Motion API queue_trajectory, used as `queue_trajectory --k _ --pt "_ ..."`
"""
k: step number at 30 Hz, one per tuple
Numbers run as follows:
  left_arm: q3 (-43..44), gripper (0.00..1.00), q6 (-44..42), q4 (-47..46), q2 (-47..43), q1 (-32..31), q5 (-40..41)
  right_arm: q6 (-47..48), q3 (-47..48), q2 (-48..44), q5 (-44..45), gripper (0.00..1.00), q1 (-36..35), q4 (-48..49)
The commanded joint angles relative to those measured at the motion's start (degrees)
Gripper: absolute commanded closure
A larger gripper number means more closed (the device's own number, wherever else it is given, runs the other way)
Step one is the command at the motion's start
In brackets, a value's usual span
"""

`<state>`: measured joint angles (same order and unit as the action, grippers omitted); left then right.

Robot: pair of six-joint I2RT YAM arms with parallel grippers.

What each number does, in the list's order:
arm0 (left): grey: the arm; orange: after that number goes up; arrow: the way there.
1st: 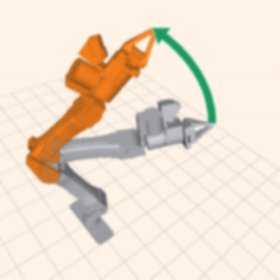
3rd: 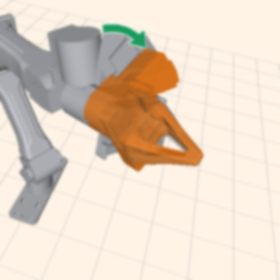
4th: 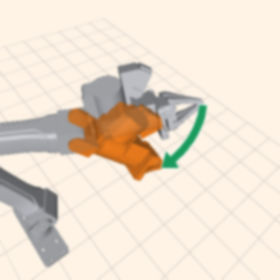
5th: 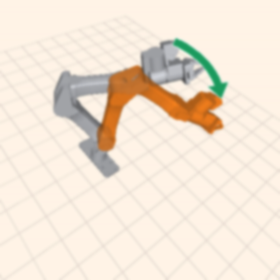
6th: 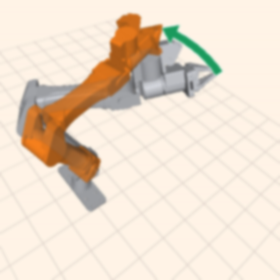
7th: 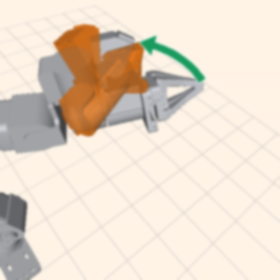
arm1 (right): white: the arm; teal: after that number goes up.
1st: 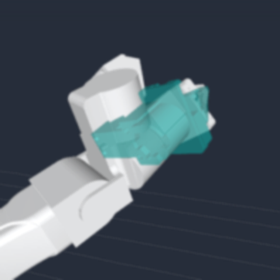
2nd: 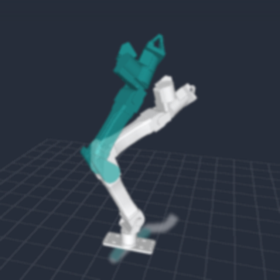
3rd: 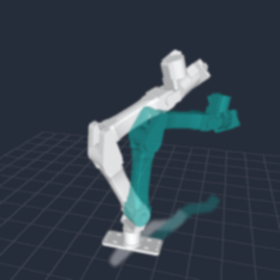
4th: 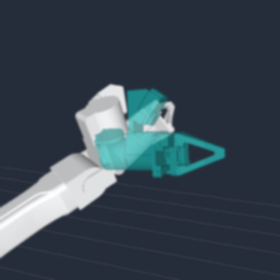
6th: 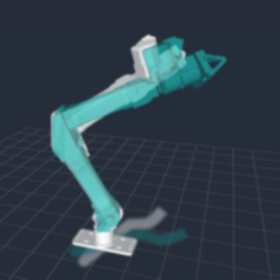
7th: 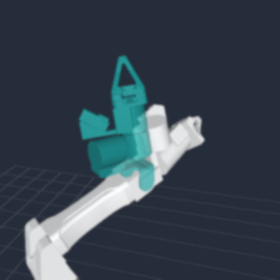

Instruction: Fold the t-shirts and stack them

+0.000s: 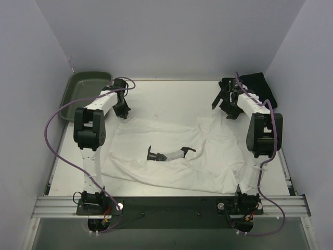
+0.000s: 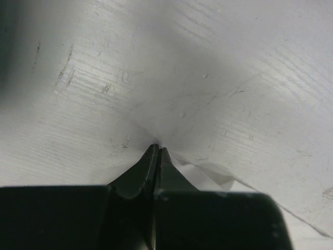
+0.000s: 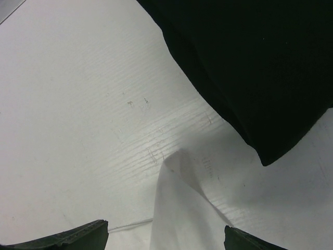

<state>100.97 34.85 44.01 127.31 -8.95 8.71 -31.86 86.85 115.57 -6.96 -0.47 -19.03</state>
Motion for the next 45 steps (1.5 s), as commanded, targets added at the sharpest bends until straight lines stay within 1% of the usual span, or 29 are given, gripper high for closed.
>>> queue_trajectory --k 1,6,12,21,22,24,25,27,31,36,37,43,44,45 --pt "-0.77 1.0 -1.89 1.43 -0.74 0.16 2.36 -0.75 -0.89 -2.63 -0.51 0.07 -0.32 0.13" --pt "-1.39 1.0 -2.16 0.03 -3.11 0.16 2.1 -0.31 -0.11 -2.37 -0.33 0.07 -0.23 0.22" --pt "-2.0 1.0 -1.72 -0.68 -7.95 1.12 1.67 -1.1 2.62 0.62 0.28 0.08 0.03 0.13" --pt "-4.28 1.0 -1.1 -1.2 -10.5 3.5 -0.53 -3.3 7.54 7.56 0.37 0.14 0.3 -1.45" --pt "-4.81 1.0 -1.1 -1.47 -10.85 3.94 -0.8 -3.39 8.16 8.52 0.2 0.17 1.95 -1.71" --pt "-4.9 1.0 -0.93 -1.56 -10.94 4.2 -1.41 -3.74 9.3 9.32 -0.33 0.2 2.31 -1.89" --pt "-5.08 1.0 -0.84 -1.64 -10.94 4.38 -1.59 -3.74 9.65 9.76 -0.33 0.25 2.4 -1.98" --pt "-5.17 1.0 -0.75 -1.56 -11.11 4.56 -1.85 -3.91 10.36 10.2 -1.03 0.3 2.67 -2.33" --pt "-5.61 1.0 -0.66 -1.82 -11.47 4.99 -2.03 -4.0 10.27 10.2 -1.04 0.47 2.84 -2.42" --pt "-6.39 1.0 -0.31 -2.0 -11.55 5.52 -2.56 -4.44 9.57 10.2 -1.3 0.55 2.84 -2.33" --pt "-6.57 1.0 -0.22 -2.26 -11.55 5.61 -2.56 -4.53 9.48 10.2 -1.74 0.58 2.84 -2.33" --pt "-7.63 1.0 0.04 -2.7 -11.47 5.61 -2.91 -5.06 9.3 10.03 -2.97 0.61 1.96 -2.07" --pt "-7.72 1.0 0.04 -2.79 -11.38 5.61 -2.91 -5.06 9.3 9.85 -3.06 0.62 1.79 -1.98" --pt "-7.8 1.0 0.04 -2.79 -11.38 5.61 -2.91 -5.14 9.39 9.59 -2.97 0.67 1.7 -1.98"
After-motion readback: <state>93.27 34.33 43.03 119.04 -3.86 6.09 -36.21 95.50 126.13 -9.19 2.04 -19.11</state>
